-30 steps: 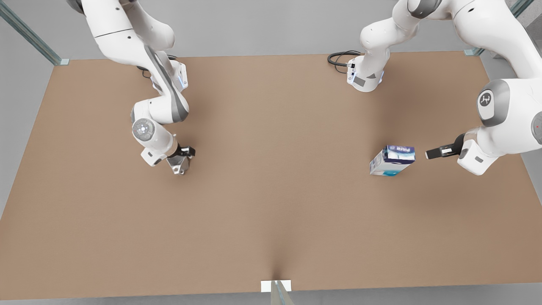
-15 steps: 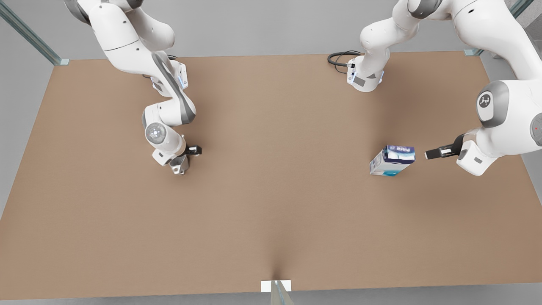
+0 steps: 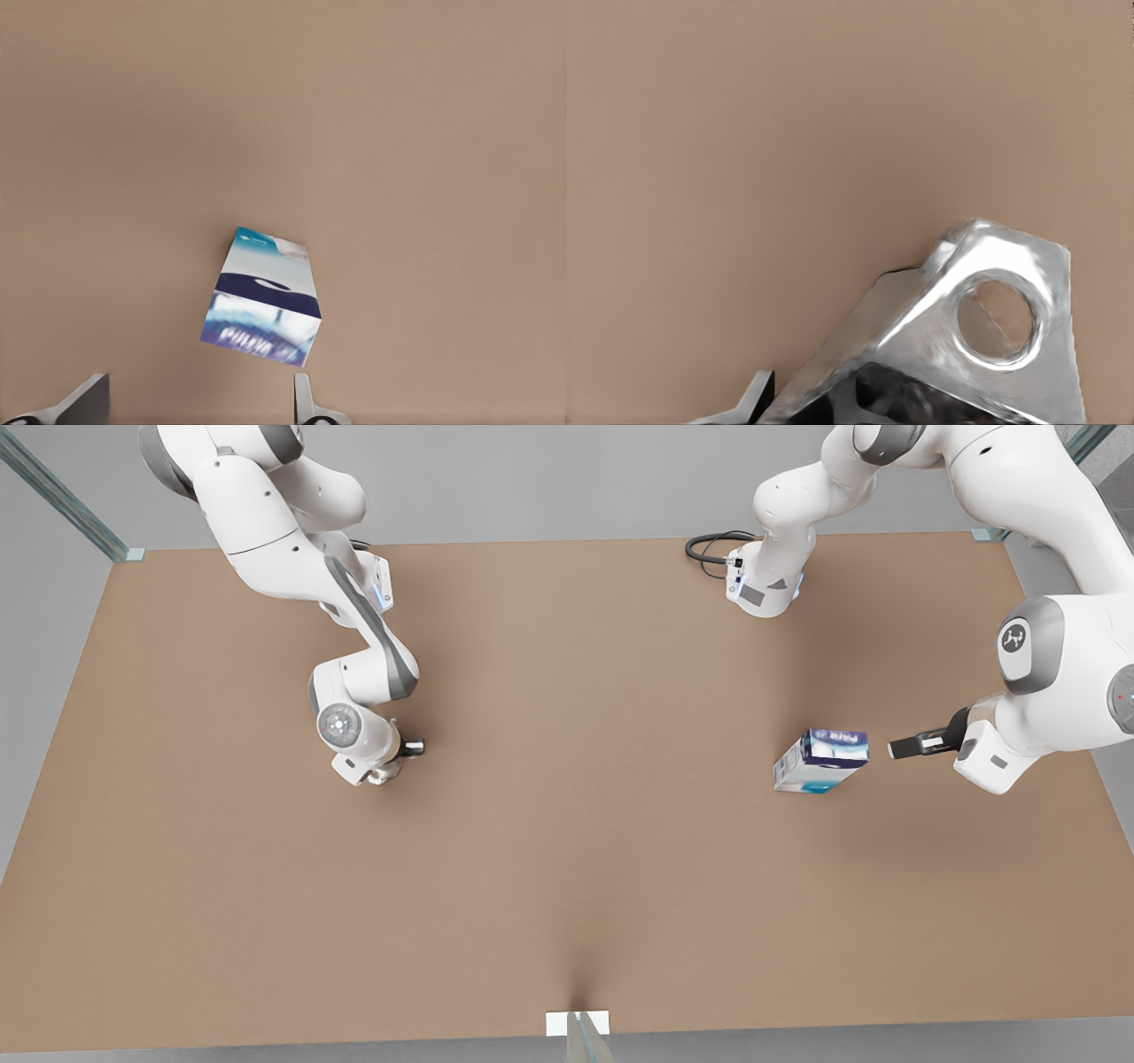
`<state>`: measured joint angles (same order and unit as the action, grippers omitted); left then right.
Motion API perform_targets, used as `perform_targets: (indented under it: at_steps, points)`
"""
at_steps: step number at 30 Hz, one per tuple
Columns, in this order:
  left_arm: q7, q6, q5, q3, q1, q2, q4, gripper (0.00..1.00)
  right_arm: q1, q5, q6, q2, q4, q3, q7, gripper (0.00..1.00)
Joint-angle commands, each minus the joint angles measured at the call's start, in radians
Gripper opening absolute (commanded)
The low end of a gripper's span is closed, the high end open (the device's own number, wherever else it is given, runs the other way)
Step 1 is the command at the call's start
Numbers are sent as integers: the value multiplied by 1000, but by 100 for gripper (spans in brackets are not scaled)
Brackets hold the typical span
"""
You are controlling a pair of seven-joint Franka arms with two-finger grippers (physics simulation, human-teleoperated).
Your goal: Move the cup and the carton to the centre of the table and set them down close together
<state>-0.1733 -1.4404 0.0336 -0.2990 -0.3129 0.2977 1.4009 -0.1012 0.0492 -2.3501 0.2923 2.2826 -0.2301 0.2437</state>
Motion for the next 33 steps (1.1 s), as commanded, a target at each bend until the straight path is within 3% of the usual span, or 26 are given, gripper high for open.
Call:
perform_targets:
  at_steps: [1, 16, 22, 24, 27, 33]
  points:
    - [0, 0, 0, 0, 0, 0, 0, 100, 0, 0, 0, -1, 0, 0, 0, 21]
    - [-3, 0, 0, 0, 0, 0, 1, 100, -3, -2, 103, -15, -69, 0, 3, 21]
    - [-356, -48, 9, 0, 2, 49, 1, 100, -20, -5, 163, -48, -141, -25, 34, 21]
    - [-520, -92, 38, 11, 2, 51, 36, 100, -87, -5, 178, -45, -196, -43, 149, 21]
    - [-660, -164, 38, 113, 6, 38, 118, 100, -224, -3, 176, 8, -333, -44, 428, 21]
    - [-712, -472, 14, 175, 71, -115, 440, 100, -413, -8, 176, 206, -624, -32, 783, 21]
